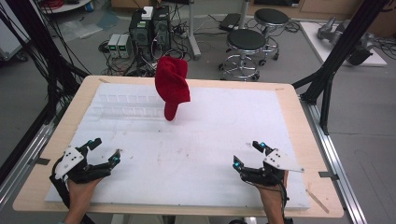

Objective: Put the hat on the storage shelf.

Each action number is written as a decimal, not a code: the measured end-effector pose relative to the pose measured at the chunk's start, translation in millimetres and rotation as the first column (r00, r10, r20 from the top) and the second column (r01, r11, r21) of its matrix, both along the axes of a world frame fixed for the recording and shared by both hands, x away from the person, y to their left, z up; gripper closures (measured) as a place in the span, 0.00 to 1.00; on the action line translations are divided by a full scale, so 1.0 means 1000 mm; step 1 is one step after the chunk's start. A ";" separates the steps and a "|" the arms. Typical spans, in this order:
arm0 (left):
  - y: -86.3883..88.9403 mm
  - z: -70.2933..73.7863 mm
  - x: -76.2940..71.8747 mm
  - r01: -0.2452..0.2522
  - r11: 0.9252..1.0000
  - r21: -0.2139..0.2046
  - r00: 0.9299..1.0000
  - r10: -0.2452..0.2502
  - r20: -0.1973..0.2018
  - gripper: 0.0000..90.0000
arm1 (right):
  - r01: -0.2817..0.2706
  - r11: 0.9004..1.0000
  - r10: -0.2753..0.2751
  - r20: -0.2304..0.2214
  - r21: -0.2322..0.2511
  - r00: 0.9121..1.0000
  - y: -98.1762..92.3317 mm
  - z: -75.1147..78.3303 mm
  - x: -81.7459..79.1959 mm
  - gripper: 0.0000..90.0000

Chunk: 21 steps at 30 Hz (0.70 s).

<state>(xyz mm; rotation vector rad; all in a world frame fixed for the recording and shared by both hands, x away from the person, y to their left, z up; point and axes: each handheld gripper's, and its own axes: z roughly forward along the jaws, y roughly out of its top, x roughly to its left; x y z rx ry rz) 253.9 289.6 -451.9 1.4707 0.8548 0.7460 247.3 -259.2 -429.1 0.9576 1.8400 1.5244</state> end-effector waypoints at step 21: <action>0.003 -0.001 -0.003 -0.001 1.000 -0.028 0.999 0.002 0.036 0.12 | 0.048 0.999 -0.048 0.065 0.012 0.997 -0.007 -0.022 -0.003 0.11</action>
